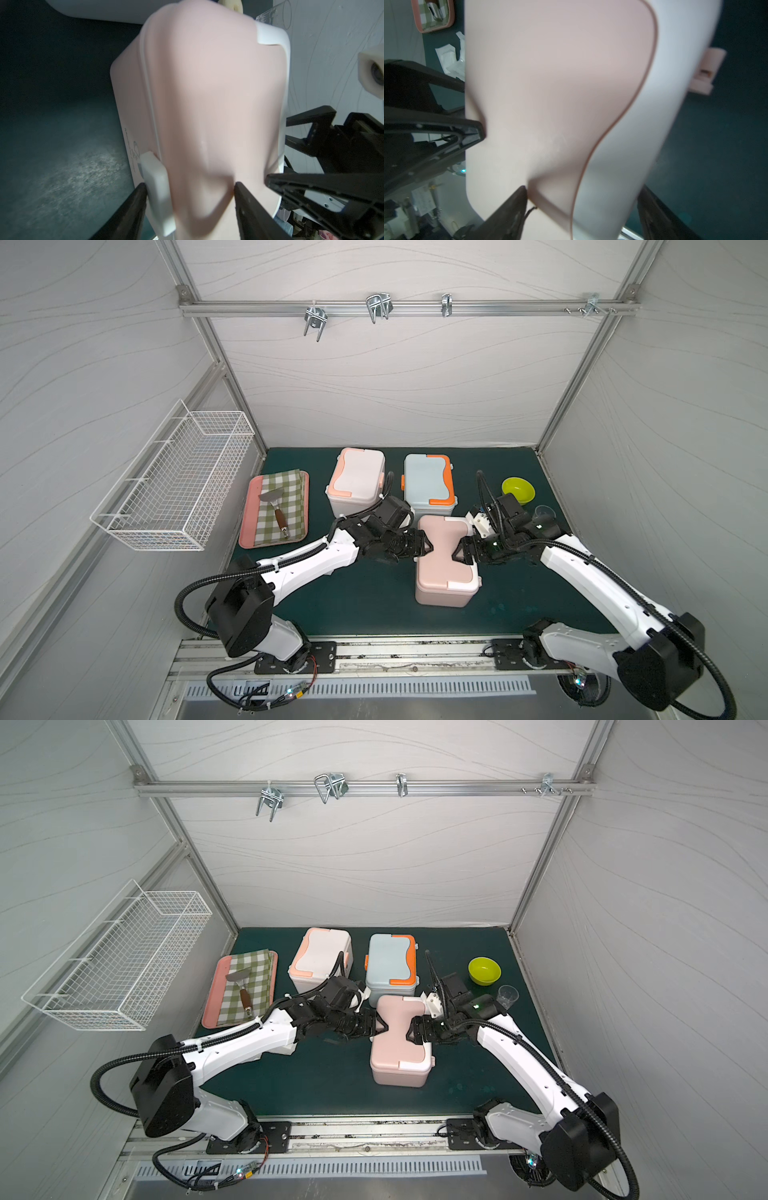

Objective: Open first aid kits and take out gauze
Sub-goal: Move the first aid kit to the center of the board.

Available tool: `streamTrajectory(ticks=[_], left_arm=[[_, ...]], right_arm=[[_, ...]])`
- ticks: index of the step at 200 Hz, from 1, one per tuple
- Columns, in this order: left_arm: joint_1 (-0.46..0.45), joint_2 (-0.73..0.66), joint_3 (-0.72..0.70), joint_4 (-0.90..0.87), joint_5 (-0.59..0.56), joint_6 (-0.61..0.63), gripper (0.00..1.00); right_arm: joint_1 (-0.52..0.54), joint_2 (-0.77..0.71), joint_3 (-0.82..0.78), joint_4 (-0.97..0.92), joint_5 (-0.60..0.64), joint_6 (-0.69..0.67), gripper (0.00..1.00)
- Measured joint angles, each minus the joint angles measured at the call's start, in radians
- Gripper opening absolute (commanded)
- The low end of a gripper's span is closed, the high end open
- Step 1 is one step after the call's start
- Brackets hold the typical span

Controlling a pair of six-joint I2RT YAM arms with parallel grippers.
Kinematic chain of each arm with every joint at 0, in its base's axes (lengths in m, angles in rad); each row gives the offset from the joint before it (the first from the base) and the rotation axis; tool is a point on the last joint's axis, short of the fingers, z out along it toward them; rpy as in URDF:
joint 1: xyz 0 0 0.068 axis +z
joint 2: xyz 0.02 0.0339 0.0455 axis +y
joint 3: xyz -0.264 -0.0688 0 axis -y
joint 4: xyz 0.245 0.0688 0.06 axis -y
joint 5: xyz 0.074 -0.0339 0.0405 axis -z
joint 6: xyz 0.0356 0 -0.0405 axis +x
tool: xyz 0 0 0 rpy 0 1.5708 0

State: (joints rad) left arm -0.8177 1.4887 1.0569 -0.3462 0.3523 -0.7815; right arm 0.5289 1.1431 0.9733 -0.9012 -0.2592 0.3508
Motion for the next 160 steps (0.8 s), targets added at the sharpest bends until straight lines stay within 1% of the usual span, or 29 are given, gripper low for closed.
streamTrajectory(ticks=[27, 55, 81, 92, 108, 132, 145, 160], left_arm=[[-0.036, 0.027, 0.007, 0.043, 0.004, -0.017, 0.68], [-0.057, 0.064, 0.022, 0.087, 0.003, -0.047, 0.71], [-0.074, 0.122, 0.049, 0.156, 0.003, -0.084, 0.74], [-0.080, 0.144, 0.058, 0.187, 0.004, -0.096, 0.76], [-0.084, 0.150, 0.059, 0.206, -0.002, -0.105, 0.81], [-0.071, 0.105, 0.038, 0.206, -0.019, -0.106, 0.87], [-0.049, 0.045, 0.003, 0.193, -0.032, -0.101, 0.90], [-0.017, -0.041, -0.039, 0.160, -0.059, -0.085, 0.92]], right_arm=[[-0.039, -0.042, 0.011, -0.028, 0.114, 0.019, 0.99], [-0.096, -0.088, 0.077, -0.085, 0.257, 0.050, 0.99], [-0.109, -0.120, 0.120, -0.120, 0.328, 0.071, 0.99], [-0.110, -0.132, 0.127, -0.130, 0.333, 0.072, 0.99], [-0.111, -0.148, 0.135, -0.141, 0.309, 0.068, 0.99], [-0.097, -0.159, 0.145, -0.151, 0.253, 0.063, 0.99], [-0.043, -0.158, 0.153, -0.156, 0.238, 0.064, 0.99], [0.053, -0.152, 0.167, -0.156, 0.224, 0.072, 0.96]])
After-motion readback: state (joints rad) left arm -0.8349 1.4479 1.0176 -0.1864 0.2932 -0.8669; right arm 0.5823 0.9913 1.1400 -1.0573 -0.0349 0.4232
